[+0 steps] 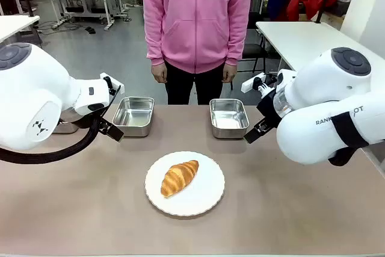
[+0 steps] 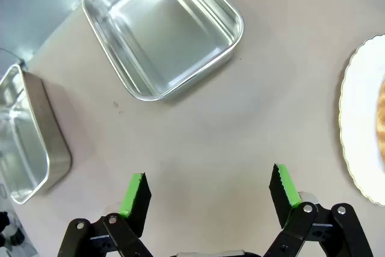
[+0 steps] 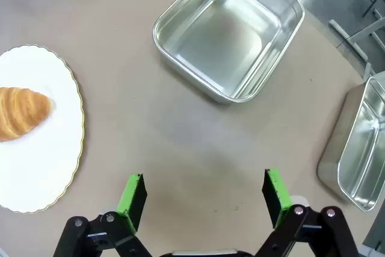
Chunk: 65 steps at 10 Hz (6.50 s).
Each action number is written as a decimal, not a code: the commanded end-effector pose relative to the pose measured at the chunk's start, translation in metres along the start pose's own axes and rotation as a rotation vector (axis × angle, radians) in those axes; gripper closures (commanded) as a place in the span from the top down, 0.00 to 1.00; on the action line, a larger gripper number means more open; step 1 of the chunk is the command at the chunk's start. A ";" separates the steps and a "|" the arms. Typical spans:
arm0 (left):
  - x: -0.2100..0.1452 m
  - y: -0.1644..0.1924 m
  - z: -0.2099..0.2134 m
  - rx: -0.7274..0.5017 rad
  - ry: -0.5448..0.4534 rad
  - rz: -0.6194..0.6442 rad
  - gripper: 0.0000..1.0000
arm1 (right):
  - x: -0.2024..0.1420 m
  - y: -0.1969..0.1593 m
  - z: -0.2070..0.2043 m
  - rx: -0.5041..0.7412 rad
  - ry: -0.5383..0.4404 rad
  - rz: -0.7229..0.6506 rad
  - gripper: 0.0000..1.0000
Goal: Place the bread in the container.
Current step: Place the Butter Roll into the Airtight Container indicated by the human.
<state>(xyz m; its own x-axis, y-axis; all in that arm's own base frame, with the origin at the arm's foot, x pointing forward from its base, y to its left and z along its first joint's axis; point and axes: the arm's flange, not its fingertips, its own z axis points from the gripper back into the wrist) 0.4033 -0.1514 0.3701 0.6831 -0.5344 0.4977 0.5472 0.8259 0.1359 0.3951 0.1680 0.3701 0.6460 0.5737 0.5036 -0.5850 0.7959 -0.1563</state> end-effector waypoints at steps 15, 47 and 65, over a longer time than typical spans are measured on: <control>0.059 0.102 0.110 -0.229 -0.060 -0.189 1.00 | 0.038 -0.097 0.099 0.028 -0.064 -0.012 1.00; -0.037 0.331 0.172 -0.481 -0.523 -0.346 1.00 | -0.057 -0.323 0.197 0.177 -0.353 -0.077 1.00; -0.032 0.335 0.173 -0.484 -0.499 -0.322 1.00 | -0.056 -0.320 0.199 0.172 -0.327 -0.093 1.00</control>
<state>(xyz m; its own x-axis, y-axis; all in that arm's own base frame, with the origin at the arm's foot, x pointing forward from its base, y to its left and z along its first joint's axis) 0.4805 0.1732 0.5453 0.2202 -0.4905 0.8432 0.9104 0.4138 0.0030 0.4484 -0.1575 0.5610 0.5314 0.3911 0.7514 -0.6196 0.7844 0.0300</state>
